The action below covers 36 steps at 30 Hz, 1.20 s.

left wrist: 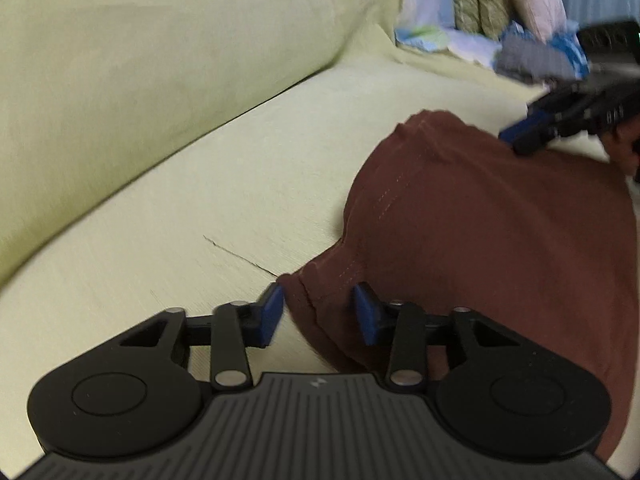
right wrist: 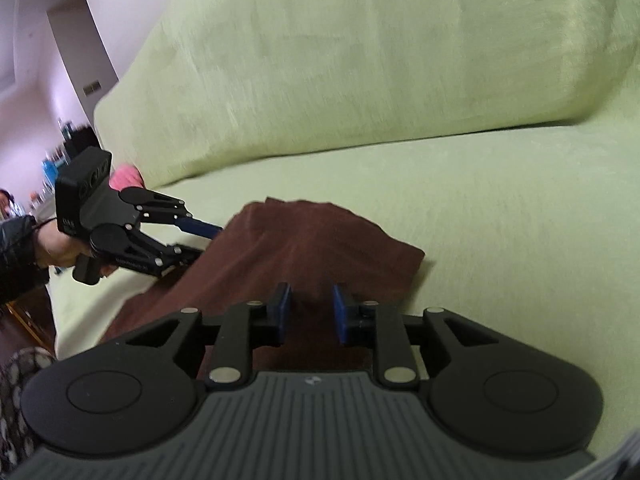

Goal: Fold clothes
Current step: 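Hold the shorts edge with both grippers and fold it over, then open both grippers and lay the brown shorts flat on the sofa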

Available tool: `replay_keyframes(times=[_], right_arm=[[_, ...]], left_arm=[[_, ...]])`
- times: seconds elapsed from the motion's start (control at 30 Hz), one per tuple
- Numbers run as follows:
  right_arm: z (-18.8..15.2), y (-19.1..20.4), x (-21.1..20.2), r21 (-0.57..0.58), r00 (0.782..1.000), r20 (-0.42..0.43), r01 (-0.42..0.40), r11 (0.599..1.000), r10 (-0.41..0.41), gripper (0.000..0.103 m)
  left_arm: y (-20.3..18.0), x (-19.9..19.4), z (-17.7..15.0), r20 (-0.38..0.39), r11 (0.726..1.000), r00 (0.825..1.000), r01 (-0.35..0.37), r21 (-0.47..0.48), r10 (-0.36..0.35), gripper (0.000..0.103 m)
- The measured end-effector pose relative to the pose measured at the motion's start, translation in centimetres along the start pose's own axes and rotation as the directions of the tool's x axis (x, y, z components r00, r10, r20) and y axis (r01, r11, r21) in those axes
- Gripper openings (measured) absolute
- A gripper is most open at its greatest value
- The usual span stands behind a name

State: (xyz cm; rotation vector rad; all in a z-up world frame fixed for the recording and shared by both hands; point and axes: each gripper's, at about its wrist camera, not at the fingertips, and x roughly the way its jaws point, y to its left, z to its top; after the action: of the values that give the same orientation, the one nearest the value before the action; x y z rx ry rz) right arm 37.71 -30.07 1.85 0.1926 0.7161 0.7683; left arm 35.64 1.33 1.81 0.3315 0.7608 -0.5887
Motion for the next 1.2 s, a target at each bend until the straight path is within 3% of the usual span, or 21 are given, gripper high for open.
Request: replay_keyframes(times=[0.13, 0.33, 0.57, 0.63, 0.67, 0.8, 0.97, 1.1, 1.2], right_arm=[[0.0, 0.4, 0.2, -0.01, 1.0, -0.014, 0.023, 1.0, -0.023, 0.022], [0.0, 0.6, 0.5, -0.015, 0.997, -0.05, 0.059, 0.998, -0.059, 0.023], [-0.7, 0.8, 0.0, -0.009, 0.989, -0.057, 0.133, 0.991, -0.133, 0.026], [-1.3, 0.9, -1.4, 0.019, 0.984, -0.024, 0.178, 0.984, -0.177, 0.031], [-1.6, 1.0, -2.2, 0.035, 0.98, -0.006, 0.2, 0.979, -0.2, 0.031], [-3.4, 2.2, -6.5, 0.086, 0.956, 0.117, 0.261, 0.962, -0.27, 0.031], [-5.3, 5.2, -8.8, 0.033, 0.946, 0.176, 0.271, 0.962, -0.272, 0.031], [-7.1, 8.3, -8.5, -0.066, 0.946, 0.159, 0.297, 0.952, -0.284, 0.022], [-8.3, 10.0, -7.5, -0.166, 0.949, 0.123, 0.309, 0.937, -0.291, 0.022]], left_arm=[[0.8, -1.6, -1.1, 0.046, 0.995, 0.997, -0.055, -0.078, 0.058, 0.005], [1.7, -0.9, -2.4, 0.034, 0.976, 0.996, -0.078, -0.205, 0.087, 0.009], [1.7, -0.5, -2.4, 0.027, 0.961, 0.992, -0.111, -0.252, 0.122, 0.018], [1.6, -0.9, -2.5, 0.021, 0.962, 0.99, -0.133, -0.238, 0.142, 0.028], [1.6, -1.1, -2.6, 0.018, 0.962, 0.989, -0.141, -0.234, 0.149, 0.039], [0.7, -4.0, -2.7, 0.043, 0.955, 0.975, -0.204, -0.216, 0.219, 0.04], [-4.6, -7.9, -2.7, 0.089, 0.965, 0.964, -0.241, -0.101, 0.25, 0.04], [-11.2, -9.5, -3.7, 0.113, 0.979, 0.972, -0.202, -0.028, 0.204, 0.04], [-14.8, -8.7, -4.9, 0.08, 0.987, 0.983, -0.163, -0.018, 0.163, 0.04]])
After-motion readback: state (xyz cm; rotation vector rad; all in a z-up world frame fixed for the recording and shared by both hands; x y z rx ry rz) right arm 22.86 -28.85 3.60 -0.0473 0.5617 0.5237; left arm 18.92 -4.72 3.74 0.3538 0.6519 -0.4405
